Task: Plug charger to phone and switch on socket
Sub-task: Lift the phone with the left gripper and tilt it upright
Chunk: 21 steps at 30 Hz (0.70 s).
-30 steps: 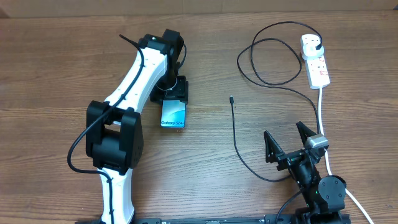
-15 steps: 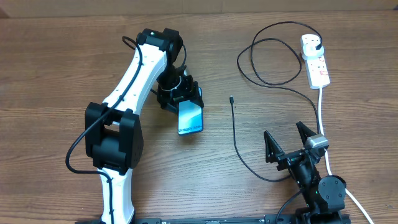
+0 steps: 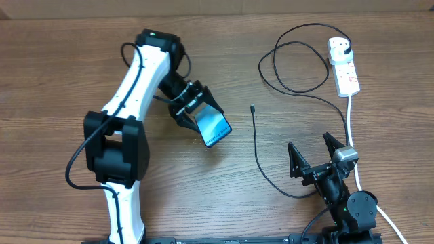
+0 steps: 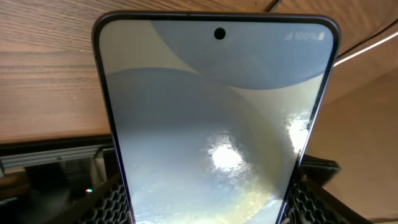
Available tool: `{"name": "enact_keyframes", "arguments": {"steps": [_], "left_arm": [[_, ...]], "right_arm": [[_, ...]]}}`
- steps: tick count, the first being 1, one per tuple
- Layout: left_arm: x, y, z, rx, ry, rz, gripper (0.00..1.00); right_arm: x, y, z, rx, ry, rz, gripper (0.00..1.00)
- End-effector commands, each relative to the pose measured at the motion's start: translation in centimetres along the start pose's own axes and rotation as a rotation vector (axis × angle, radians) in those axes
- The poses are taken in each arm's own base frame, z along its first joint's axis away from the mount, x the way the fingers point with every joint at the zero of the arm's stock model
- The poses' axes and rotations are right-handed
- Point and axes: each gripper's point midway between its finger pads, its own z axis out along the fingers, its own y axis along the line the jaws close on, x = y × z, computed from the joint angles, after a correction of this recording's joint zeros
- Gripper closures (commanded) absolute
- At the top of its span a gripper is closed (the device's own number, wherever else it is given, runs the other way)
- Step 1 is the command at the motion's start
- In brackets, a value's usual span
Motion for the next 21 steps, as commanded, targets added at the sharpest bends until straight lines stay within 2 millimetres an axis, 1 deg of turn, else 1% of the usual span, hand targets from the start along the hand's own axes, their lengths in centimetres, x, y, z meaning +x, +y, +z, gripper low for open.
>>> {"name": "enact_keyframes", "arguments": {"steps": [1,9,11,15,21], "left_arm": [[-0.3,-0.7,-2.0,0.1,0.02,-0.06,0.96],[-0.7,-2.0,-5.4,0.334,0.097,-0.116,0.96],[-0.9,-2.0,-6.0,0.363,0.104,-0.145,0.96],[-1.4,-1.5,-6.7,0.377,0.105,-0.211,0.96],[-1.4,-1.6,-6.7,0.375,0.106,-0.216,0.96]], "right_arm": [[0.2,0.1,0.0,-0.005,-0.004,-0.002,0.0],[0.2,0.1,0.0,-0.005,-0.004,-0.002,0.0],[0.2,0.1,0.0,-0.005,-0.004,-0.002,0.0],[0.2,0.1,0.0,-0.005,-0.004,-0.002,0.0],[0.2,0.1,0.0,-0.005,-0.004,-0.002,0.0]]}}
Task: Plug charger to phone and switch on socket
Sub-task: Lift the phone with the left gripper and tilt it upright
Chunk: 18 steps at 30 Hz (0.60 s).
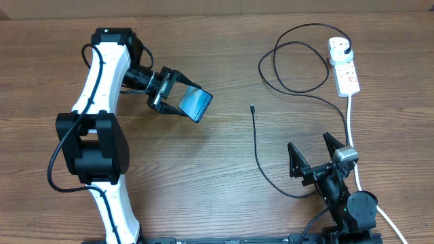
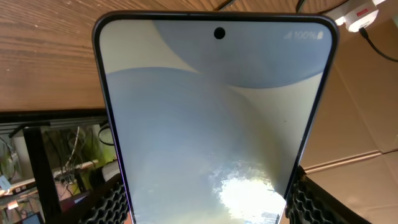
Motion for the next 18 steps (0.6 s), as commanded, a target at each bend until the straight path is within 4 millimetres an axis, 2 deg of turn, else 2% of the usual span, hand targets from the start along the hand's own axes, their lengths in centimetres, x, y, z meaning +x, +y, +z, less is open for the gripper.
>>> {"name": "enact_keyframes", "arguments": {"steps": [1,12,16,18], "left_arm": [[0.9,-1.3,-0.3,0.051,0.033,-0.009,0.96],[0.3,-0.7,-0.2,0.013,0.0,-0.008,0.96],[-1.2,1.1,-0.3,-0.091,-0.085,0.047,0.96],[-2.7,2.3,-0.7,-0.174,-0.16,0.118,0.96]], "right_arm": [[0.2,0.1,0.0,-0.005,-0.004,-0.002,0.0],[0.2,0.1,0.0,-0.005,-0.004,-0.002,0.0],[0.2,0.1,0.0,-0.005,-0.004,-0.002,0.0],[0.2,0.1,0.0,-0.005,-0.004,-0.002,0.0]]}}
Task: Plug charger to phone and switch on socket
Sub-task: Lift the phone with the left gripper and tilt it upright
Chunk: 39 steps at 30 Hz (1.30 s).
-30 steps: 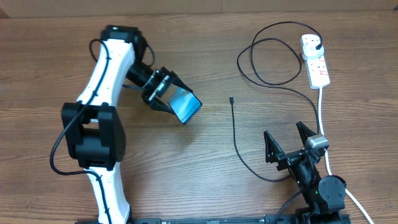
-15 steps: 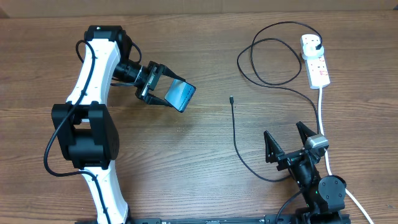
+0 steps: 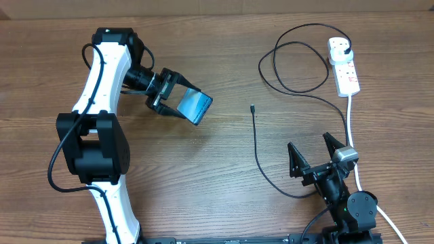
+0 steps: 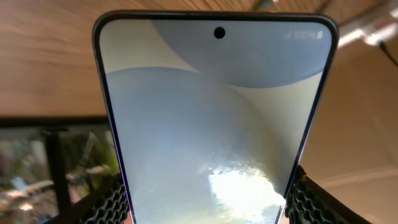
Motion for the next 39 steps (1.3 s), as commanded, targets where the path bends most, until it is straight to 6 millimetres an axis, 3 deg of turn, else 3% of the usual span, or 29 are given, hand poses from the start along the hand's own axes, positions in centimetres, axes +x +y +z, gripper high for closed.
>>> {"name": "enact_keyframes", "arguments": {"steps": [1,10,15,32,39], "left_arm": [[-2.2,1.5,-0.6,-0.129,-0.129,0.142,0.96],[-6.0,4.4,-2.0,-0.369,-0.333,0.216,0.96],[-7.0,4.8,-2.2,-0.45,-0.404,0.243,0.96],[-7.2,4.5,-1.1,-0.602,-0.487,0.352,0.96],[-6.6,4.6,-0.7,-0.621,-0.466,0.37,0.96]], "right_arm": [[0.2,0.1,0.0,-0.005,-0.004,-0.003,0.0],[0.2,0.1,0.0,-0.005,-0.004,-0.003,0.0],[0.2,0.1,0.0,-0.005,-0.004,-0.003,0.0],[0.2,0.0,0.0,-0.002,-0.005,-0.003,0.0],[0.1,-1.6,-0.1,0.09,-0.011,-0.001,0.0]]}}
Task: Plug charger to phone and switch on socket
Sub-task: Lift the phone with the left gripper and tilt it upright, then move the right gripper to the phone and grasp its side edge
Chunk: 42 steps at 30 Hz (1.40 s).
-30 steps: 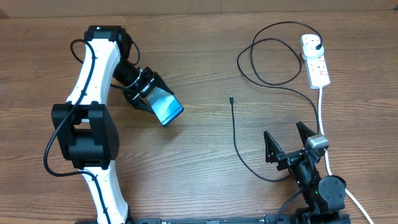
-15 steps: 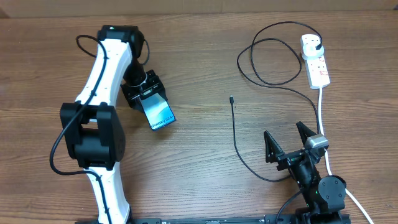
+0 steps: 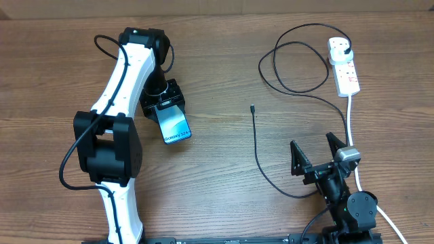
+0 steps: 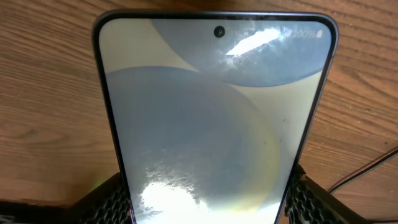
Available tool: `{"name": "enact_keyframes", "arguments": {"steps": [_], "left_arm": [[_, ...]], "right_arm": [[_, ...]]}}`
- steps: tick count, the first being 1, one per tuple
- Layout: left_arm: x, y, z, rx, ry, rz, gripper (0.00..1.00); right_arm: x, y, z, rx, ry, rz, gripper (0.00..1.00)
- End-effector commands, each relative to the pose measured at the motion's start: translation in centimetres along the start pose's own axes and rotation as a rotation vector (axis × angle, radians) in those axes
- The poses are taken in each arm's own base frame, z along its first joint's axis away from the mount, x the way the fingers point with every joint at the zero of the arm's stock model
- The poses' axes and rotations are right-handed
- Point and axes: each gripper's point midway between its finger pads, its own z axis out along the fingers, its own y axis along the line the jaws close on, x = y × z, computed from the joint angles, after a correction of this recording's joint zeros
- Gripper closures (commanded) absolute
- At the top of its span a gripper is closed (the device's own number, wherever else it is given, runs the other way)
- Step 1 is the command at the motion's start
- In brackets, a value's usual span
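Note:
My left gripper (image 3: 163, 107) is shut on the phone (image 3: 174, 124), whose lit screen faces up and points toward the table's front. In the left wrist view the phone (image 4: 214, 118) fills the frame, gripped at both long edges by the black fingers (image 4: 102, 199). The black charger cable's plug tip (image 3: 252, 108) lies on the wood right of the phone. The cable (image 3: 258, 159) runs on to a plug in the white socket strip (image 3: 344, 64) at the far right. My right gripper (image 3: 317, 154) stands open near the front right, holding nothing.
The cable makes a wide loop (image 3: 295, 64) left of the socket strip. The strip's white lead (image 3: 352, 129) runs down past my right arm to the front edge. The wooden table (image 3: 224, 203) bears everything.
My left gripper has swung from pointing right with the phone held up to pointing toward the front, the phone now lower and closer to the table. The right arm has barely moved.
The left gripper held the phone mid-table, pointing front-right. Then it was drawn back to the left with the phone aimed right, and stayed so a moment. Now it holds the phone aimed toward the front. The right gripper stayed open and the cable lay still throughout.

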Motion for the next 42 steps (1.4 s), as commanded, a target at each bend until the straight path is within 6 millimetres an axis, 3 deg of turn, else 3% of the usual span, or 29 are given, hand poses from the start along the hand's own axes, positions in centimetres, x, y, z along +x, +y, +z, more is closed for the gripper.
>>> {"name": "enact_keyframes", "arguments": {"steps": [1,7,14,18,24,27,31,36,39,42], "left_arm": [[0.1,-0.4,-0.5,-0.005,-0.01,0.037,0.96],[0.1,-1.6,-0.5,0.058,-0.004,0.042,0.96],[-0.3,-4.5,-0.9,0.207,-0.004,0.062,0.96],[-0.6,-5.5,-1.2,0.265,-0.01,0.073,0.96],[-0.9,-6.7,-1.5,0.318,-0.024,0.091,0.96],[-1.0,-8.0,-1.9,0.38,-0.029,0.112,0.96],[-1.2,-10.0,-2.6,0.47,-0.025,0.073,0.96],[-1.5,-10.6,-2.9,0.505,0.003,-0.057,0.96],[-1.4,-11.3,-3.4,0.552,0.031,-0.092,0.96],[-1.6,-11.6,-3.6,0.569,0.042,-0.142,0.96]], "right_arm": [[0.2,-0.7,0.0,0.04,-0.003,-0.001,0.0],[0.2,-0.4,0.0,0.02,-0.004,0.001,0.0],[-0.5,4.1,-0.5,-0.236,-0.015,0.033,0.0],[-2.3,4.6,-0.7,-0.266,-0.064,0.16,0.0],[-2.6,5.8,-0.3,-0.318,0.035,0.194,0.0],[-3.2,6.4,0.8,-0.335,0.116,0.215,0.0],[-4.0,8.3,3.7,-0.427,0.298,0.271,0.0],[-4.7,11.8,7.0,-0.686,0.487,0.358,0.0],[-4.2,12.5,9.1,-0.766,0.554,0.452,0.0],[-2.4,12.3,11.3,-0.756,0.616,0.576,0.0]]}}
